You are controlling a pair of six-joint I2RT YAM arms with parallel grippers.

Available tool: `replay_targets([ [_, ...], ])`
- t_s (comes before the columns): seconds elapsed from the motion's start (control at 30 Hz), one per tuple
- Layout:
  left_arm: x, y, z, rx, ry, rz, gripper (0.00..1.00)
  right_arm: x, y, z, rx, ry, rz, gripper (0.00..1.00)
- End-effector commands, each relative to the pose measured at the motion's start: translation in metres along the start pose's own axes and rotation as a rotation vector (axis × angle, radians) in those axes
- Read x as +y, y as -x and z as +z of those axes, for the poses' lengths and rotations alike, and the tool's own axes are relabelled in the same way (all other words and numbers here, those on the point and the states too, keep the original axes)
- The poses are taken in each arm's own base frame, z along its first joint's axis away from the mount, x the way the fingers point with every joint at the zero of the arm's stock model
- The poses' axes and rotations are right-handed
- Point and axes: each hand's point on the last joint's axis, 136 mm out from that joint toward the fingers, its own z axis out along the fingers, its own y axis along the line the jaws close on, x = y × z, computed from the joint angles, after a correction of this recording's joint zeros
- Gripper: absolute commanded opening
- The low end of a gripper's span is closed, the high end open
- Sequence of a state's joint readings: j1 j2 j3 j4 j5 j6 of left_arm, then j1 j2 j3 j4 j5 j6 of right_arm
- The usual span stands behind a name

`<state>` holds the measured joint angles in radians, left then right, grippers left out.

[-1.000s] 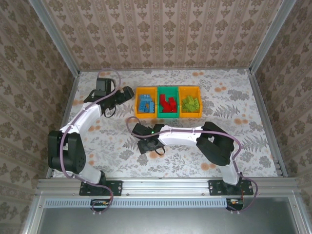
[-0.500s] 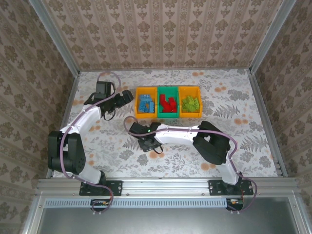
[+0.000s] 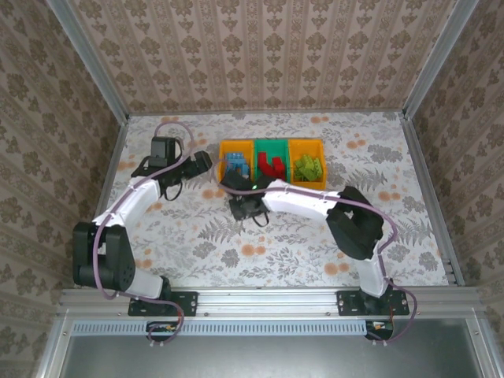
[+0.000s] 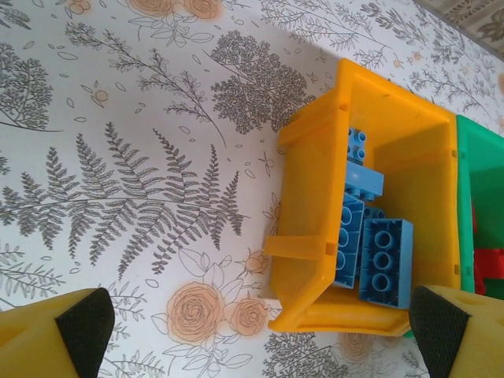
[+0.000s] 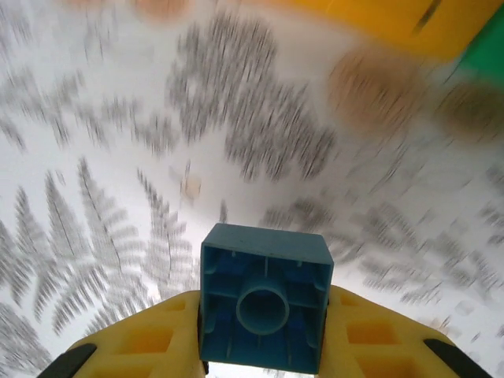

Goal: Sort the legos into containers by color

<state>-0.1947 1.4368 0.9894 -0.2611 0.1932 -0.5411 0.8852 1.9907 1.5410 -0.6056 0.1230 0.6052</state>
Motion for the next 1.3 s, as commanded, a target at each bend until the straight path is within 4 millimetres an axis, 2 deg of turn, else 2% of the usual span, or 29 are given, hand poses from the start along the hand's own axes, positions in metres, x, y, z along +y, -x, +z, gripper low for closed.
replay_targets([
  [0.0, 0.008, -0.002, -0.011, -0.02, 0.026, 0.063, 1.0, 0.016, 0.057, -0.032, -0.13, 0.245, 0.105, 0.26],
  [0.1, 0.011, -0.004, -0.017, -0.031, 0.043, 0.086, 1.0, 0.011, 0.084, -0.035, -0.16, 0.333, 0.181, 0.26],
  [0.37, 0.022, -0.013, -0.017, -0.007, 0.082, 0.093, 1.0, -0.01, 0.134, -0.031, -0.194, 0.283, 0.203, 0.27],
  [0.5, 0.024, -0.016, -0.015, 0.0, 0.086, 0.089, 1.0, -0.017, 0.152, -0.02, -0.18, 0.306, 0.25, 0.28],
  [0.8, 0.027, -0.017, -0.012, 0.011, 0.09, 0.081, 1.0, -0.032, 0.173, 0.018, -0.148, 0.338, 0.394, 0.35],
  [0.9, 0.028, -0.017, -0.012, 0.011, 0.094, 0.084, 1.0, -0.034, 0.173, 0.023, -0.141, 0.334, 0.404, 0.42],
  [1.1, 0.029, -0.019, -0.011, 0.014, 0.095, 0.079, 1.0, -0.034, 0.173, 0.022, -0.137, 0.341, 0.404, 0.59],
  [1.27, 0.029, -0.02, -0.01, 0.018, 0.092, 0.074, 1.0, -0.028, 0.179, 0.007, -0.162, 0.371, 0.397, 0.64],
])
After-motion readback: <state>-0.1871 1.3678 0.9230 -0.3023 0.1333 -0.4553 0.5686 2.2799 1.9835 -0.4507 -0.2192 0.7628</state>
